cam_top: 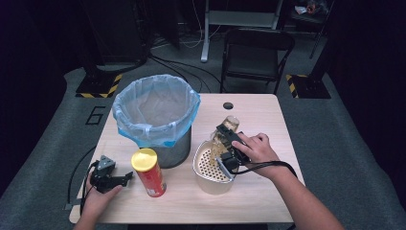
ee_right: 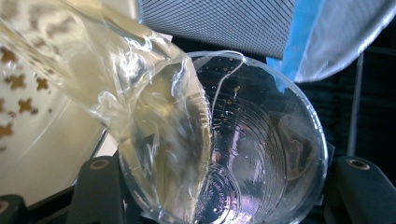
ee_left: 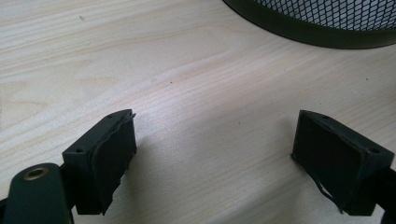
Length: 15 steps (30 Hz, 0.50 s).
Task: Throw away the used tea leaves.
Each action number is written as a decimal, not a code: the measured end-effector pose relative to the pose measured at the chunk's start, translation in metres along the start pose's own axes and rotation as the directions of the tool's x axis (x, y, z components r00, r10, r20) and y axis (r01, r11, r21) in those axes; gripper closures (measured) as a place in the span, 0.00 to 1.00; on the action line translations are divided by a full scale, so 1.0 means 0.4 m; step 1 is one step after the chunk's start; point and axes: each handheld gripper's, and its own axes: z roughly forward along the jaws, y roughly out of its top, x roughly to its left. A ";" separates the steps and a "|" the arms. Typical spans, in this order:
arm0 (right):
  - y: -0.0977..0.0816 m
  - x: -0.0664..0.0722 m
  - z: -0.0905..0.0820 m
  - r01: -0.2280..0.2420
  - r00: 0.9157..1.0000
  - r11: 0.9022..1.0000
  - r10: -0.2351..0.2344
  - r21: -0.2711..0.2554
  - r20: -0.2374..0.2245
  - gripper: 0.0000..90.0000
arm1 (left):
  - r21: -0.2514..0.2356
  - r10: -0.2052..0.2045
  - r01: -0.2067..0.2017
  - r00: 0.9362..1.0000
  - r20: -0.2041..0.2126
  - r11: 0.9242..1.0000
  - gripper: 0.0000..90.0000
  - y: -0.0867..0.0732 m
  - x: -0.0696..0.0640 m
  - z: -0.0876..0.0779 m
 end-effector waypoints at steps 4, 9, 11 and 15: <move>0.013 0.010 -0.001 0.154 0.988 0.988 -0.154 0.006 0.025 0.41 | 0.000 0.000 0.000 1.000 0.000 1.000 0.15 0.000 0.000 0.000; 0.023 0.027 -0.006 0.266 0.963 0.964 -0.267 0.013 0.042 0.41 | 0.000 0.000 0.000 1.000 0.000 1.000 0.15 0.000 0.000 0.000; 0.025 0.025 -0.009 0.308 0.950 0.951 -0.309 0.017 0.039 0.41 | 0.000 0.000 0.000 1.000 0.000 1.000 0.15 0.000 0.000 0.000; 0.027 0.027 -0.011 0.298 0.953 0.954 -0.298 0.005 0.049 0.41 | 0.000 0.000 0.000 1.000 0.000 1.000 0.15 0.000 0.000 0.000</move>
